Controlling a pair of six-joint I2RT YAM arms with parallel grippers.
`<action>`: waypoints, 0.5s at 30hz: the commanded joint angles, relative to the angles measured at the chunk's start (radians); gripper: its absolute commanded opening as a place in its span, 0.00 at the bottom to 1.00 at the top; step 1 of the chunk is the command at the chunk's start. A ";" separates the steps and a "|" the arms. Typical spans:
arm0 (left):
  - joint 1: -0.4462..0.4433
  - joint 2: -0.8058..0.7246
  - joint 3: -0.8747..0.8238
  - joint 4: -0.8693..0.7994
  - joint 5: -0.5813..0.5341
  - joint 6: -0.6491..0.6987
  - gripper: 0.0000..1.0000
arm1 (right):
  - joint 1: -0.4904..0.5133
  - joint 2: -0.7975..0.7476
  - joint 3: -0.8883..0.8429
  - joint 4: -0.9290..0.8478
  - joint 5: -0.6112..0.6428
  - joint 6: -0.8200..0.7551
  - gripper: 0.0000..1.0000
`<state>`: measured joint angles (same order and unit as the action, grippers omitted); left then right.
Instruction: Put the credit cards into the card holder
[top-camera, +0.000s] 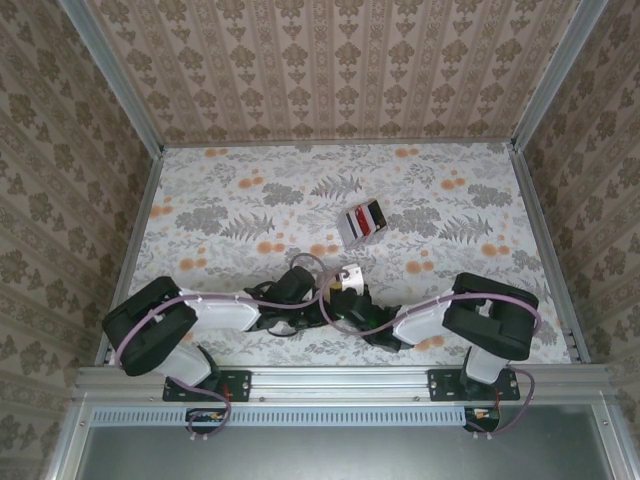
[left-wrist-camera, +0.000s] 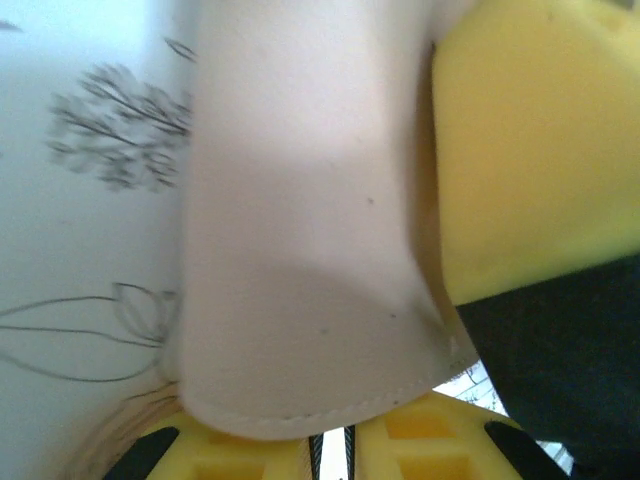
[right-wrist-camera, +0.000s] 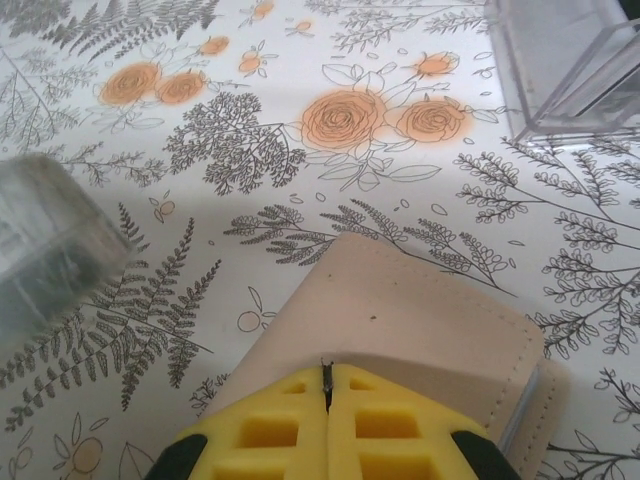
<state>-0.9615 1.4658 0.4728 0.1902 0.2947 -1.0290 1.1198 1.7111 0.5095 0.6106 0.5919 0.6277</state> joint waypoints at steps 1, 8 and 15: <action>0.031 -0.026 -0.040 -0.031 -0.117 -0.003 0.17 | 0.087 0.167 -0.121 -0.328 -0.126 0.112 0.00; 0.044 -0.043 -0.020 -0.072 -0.120 0.018 0.17 | 0.107 0.241 -0.214 -0.189 -0.122 0.210 0.00; 0.061 -0.068 -0.002 -0.111 -0.120 0.035 0.17 | 0.109 0.230 -0.211 -0.232 -0.137 0.228 0.00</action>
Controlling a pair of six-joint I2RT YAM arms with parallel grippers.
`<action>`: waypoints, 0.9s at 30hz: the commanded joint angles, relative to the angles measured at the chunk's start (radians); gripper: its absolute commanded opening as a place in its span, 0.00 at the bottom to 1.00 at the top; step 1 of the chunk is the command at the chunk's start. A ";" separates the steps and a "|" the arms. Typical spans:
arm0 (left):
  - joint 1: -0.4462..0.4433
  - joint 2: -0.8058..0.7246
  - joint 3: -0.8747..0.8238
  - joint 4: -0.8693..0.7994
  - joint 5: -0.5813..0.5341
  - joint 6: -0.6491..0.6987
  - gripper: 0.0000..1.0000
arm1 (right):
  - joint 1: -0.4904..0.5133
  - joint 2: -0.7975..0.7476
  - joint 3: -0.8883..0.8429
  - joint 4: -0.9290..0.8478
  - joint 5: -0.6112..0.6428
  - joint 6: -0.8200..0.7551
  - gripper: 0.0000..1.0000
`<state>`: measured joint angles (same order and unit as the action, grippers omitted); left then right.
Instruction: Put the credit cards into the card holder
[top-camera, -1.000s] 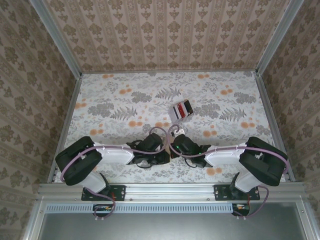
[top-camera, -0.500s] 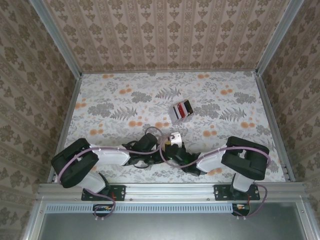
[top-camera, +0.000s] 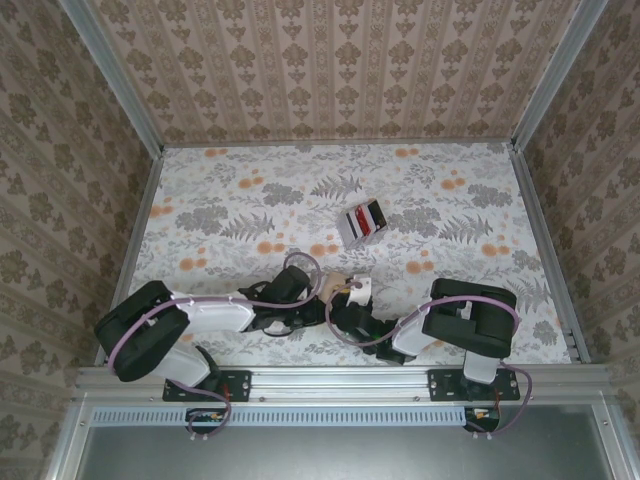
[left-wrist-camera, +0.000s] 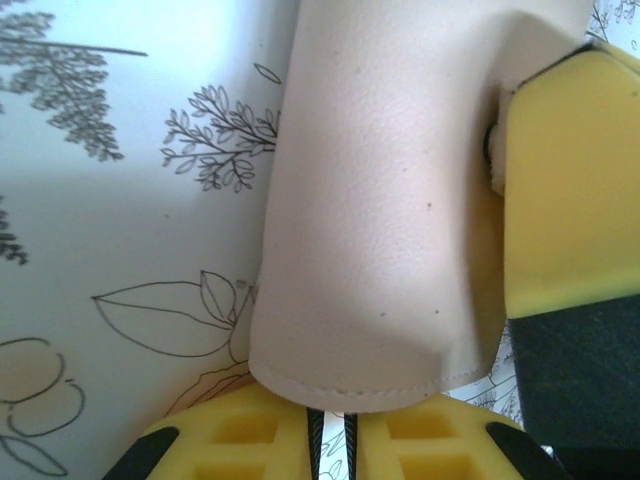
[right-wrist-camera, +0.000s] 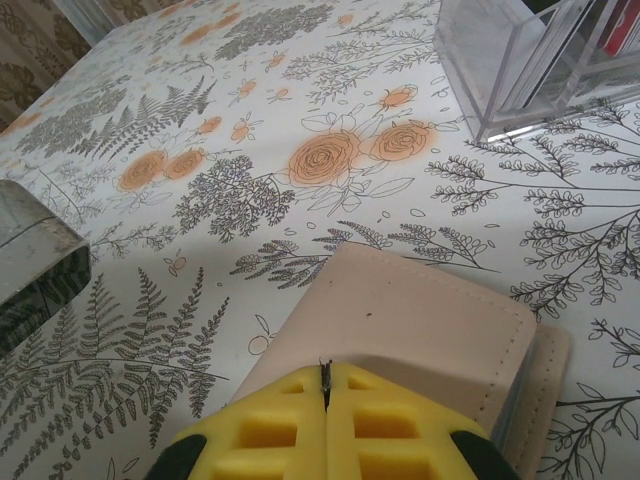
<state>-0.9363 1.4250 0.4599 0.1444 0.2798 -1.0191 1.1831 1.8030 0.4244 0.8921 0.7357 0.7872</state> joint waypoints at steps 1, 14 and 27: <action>0.040 -0.040 0.007 -0.071 -0.108 0.027 0.17 | 0.045 0.134 -0.130 -0.518 -0.291 0.071 0.00; 0.157 -0.185 0.019 -0.239 -0.098 0.112 0.18 | -0.112 -0.401 0.028 -1.020 -0.501 -0.005 0.00; 0.217 -0.121 0.036 -0.194 -0.017 0.150 0.20 | -0.345 -0.566 0.157 -1.118 -0.645 -0.154 0.02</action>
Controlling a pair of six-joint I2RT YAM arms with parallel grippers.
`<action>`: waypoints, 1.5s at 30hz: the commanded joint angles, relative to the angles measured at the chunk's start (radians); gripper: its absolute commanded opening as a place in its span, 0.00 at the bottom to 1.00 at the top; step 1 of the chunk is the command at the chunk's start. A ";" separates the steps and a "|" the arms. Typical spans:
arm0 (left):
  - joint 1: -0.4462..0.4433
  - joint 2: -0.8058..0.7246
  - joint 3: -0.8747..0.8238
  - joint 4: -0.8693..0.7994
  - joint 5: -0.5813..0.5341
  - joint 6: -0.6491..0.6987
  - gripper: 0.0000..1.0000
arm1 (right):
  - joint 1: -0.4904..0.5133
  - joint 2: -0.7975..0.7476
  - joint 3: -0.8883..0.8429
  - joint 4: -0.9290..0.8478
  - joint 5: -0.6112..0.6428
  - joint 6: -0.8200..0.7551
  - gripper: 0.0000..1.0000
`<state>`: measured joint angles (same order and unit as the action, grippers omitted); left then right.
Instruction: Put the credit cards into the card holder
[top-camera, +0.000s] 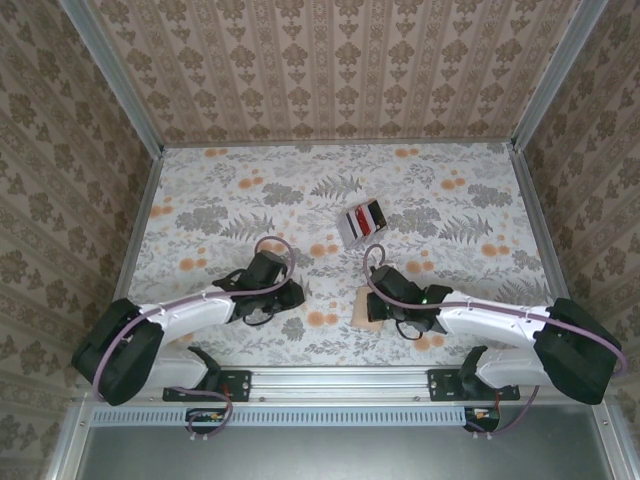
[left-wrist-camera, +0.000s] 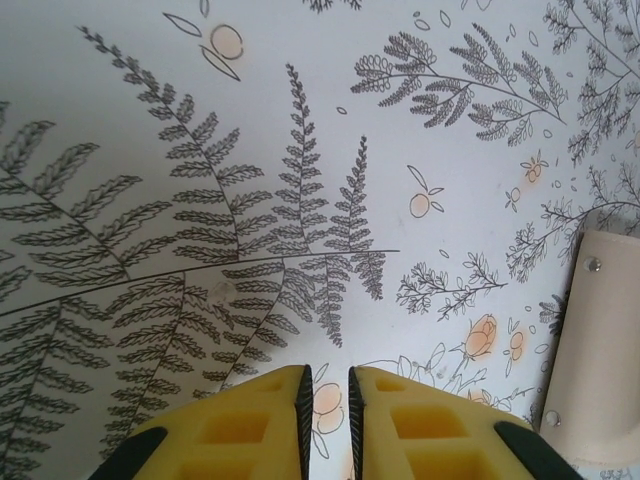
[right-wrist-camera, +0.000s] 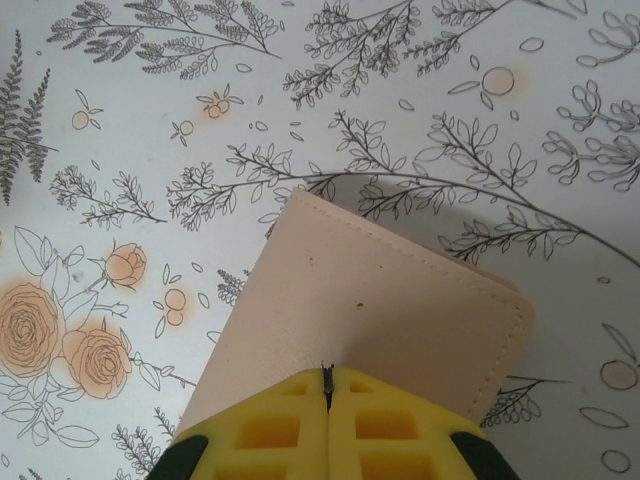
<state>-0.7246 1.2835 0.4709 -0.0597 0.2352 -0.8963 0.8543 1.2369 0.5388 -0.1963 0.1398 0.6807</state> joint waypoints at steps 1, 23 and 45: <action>0.006 0.029 0.025 0.017 0.033 0.027 0.20 | -0.021 0.006 0.056 -0.025 -0.054 -0.056 0.02; 0.006 0.119 0.070 0.071 0.068 0.019 0.25 | -0.099 0.265 0.222 0.163 -0.149 -0.182 0.02; -0.069 0.354 0.259 0.151 0.165 0.011 0.29 | -0.130 0.302 0.274 0.156 -0.156 -0.215 0.12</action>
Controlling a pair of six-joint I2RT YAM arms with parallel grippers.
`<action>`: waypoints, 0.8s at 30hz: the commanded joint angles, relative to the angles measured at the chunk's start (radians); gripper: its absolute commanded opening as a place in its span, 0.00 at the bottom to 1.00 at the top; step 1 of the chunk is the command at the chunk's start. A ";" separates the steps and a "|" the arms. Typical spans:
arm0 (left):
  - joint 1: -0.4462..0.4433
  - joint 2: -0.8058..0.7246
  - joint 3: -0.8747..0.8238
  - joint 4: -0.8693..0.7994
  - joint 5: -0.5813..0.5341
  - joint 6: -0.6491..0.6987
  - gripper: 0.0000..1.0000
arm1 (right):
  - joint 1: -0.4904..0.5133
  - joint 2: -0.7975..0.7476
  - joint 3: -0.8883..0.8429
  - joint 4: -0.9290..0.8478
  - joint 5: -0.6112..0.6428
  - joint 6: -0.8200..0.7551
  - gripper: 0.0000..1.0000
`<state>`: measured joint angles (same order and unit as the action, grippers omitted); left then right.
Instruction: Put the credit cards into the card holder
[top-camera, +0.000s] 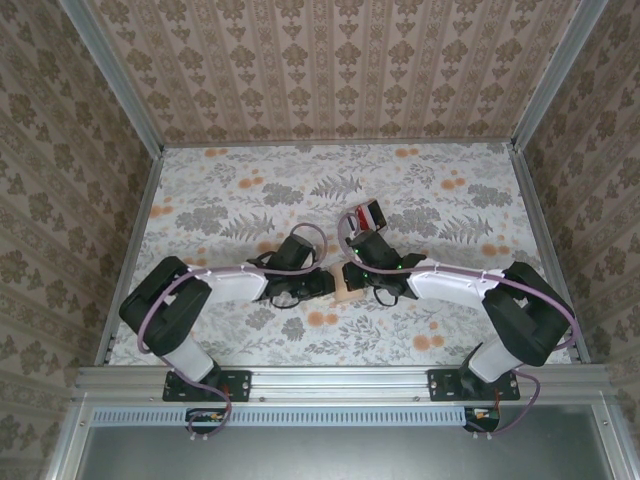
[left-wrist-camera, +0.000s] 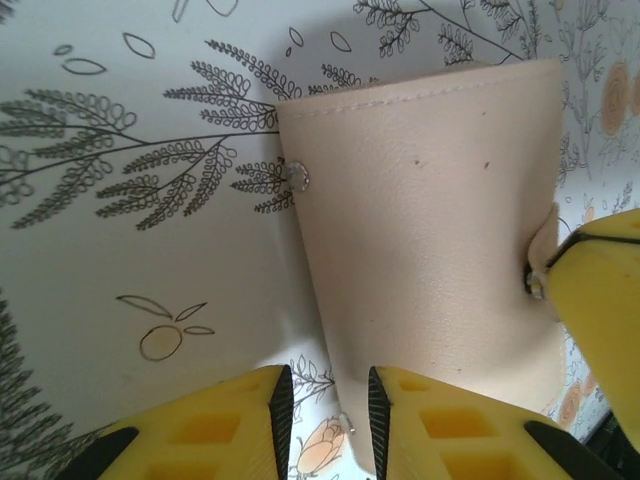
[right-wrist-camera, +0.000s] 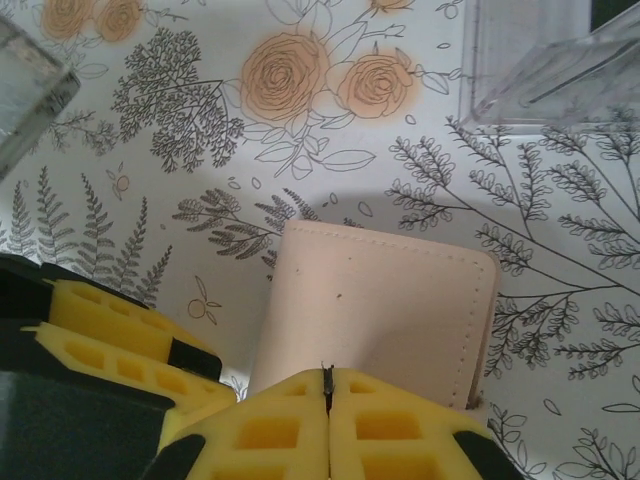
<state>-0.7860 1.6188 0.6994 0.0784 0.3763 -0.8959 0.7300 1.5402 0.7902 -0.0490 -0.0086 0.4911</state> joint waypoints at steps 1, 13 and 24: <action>-0.008 0.028 0.034 0.012 0.027 0.011 0.29 | -0.005 -0.002 0.027 -0.003 -0.007 -0.029 0.16; -0.010 0.064 0.054 0.011 0.032 0.013 0.29 | -0.017 -0.024 0.083 -0.147 -0.003 -0.050 0.27; -0.006 0.092 0.075 0.003 0.042 0.023 0.29 | -0.044 0.036 0.117 -0.265 -0.030 -0.053 0.14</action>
<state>-0.7868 1.6878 0.7490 0.0834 0.4099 -0.8955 0.6895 1.5448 0.8719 -0.2707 -0.0113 0.4473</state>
